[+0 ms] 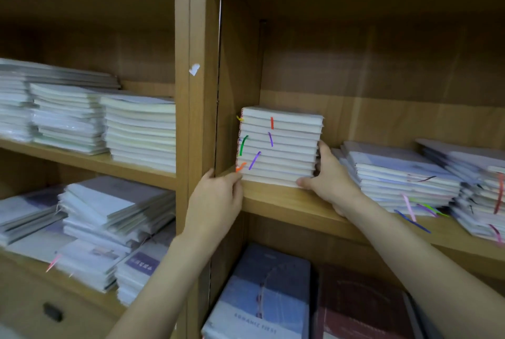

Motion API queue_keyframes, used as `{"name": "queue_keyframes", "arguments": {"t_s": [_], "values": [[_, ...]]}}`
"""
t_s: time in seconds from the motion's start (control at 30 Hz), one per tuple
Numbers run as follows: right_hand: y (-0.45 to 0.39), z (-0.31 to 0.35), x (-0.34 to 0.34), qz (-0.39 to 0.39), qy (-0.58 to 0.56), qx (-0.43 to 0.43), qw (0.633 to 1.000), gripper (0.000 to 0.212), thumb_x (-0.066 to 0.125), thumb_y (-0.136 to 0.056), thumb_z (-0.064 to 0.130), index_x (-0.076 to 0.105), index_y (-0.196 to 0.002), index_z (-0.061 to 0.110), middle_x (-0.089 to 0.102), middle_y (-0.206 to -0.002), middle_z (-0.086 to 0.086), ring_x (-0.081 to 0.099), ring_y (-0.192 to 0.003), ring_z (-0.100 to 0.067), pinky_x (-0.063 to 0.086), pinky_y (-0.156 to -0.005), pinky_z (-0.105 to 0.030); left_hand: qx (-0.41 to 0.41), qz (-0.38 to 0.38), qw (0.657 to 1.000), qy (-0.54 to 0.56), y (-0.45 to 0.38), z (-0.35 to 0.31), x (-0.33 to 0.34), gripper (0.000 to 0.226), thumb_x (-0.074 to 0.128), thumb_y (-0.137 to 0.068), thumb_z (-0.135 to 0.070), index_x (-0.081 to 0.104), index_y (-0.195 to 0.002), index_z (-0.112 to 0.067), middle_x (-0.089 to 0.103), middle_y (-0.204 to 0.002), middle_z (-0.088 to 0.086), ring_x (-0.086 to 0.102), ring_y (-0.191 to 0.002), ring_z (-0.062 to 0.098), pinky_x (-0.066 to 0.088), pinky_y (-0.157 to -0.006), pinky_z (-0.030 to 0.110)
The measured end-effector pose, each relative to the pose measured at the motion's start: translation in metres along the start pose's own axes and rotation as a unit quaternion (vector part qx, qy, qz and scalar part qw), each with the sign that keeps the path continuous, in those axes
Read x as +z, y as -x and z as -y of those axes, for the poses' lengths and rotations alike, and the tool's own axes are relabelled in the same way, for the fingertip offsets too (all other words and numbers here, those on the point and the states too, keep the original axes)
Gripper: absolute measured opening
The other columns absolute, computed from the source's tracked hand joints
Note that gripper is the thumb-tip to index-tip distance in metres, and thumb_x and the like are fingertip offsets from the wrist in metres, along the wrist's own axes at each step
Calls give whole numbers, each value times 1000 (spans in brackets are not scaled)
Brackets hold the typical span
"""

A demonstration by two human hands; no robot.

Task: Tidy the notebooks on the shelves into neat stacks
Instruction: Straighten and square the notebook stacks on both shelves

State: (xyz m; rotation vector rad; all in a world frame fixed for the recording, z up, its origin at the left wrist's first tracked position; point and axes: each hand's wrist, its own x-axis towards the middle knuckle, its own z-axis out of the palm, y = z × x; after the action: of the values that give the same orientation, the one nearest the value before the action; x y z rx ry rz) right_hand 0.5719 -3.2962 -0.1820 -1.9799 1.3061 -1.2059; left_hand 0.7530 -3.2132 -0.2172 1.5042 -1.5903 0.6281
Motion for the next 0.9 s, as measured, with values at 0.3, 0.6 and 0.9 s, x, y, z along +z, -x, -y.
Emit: {"name": "queue_keyframes", "arguments": {"t_s": [0.3,0.6,0.9], "values": [[6,13,4,-3,61,-18,998,86,76,-75,8,25,-145,17,52,-134,-2,49,-121,-20,39,-99,-31,33,141,989,3,-7,12,15,47,25,-98,-45,62,-106,-17,63,-105,-1,61,-94,20,39,-68,27],[-5,19,19,-21,133,-43,990,81,77,-75,14,31,-142,17,55,-131,-5,51,-121,-23,40,-98,-31,-15,280,960,-17,-30,13,10,62,20,-95,-56,61,-106,-10,56,-121,12,56,-102,26,41,-77,32],[-9,9,18,23,116,12,993,89,80,-72,22,27,-143,13,51,-135,-5,48,-122,-23,39,-98,-32,19,241,970,-29,-20,15,14,53,23,-99,-47,55,-119,-9,51,-131,11,49,-118,23,37,-93,29]]}}
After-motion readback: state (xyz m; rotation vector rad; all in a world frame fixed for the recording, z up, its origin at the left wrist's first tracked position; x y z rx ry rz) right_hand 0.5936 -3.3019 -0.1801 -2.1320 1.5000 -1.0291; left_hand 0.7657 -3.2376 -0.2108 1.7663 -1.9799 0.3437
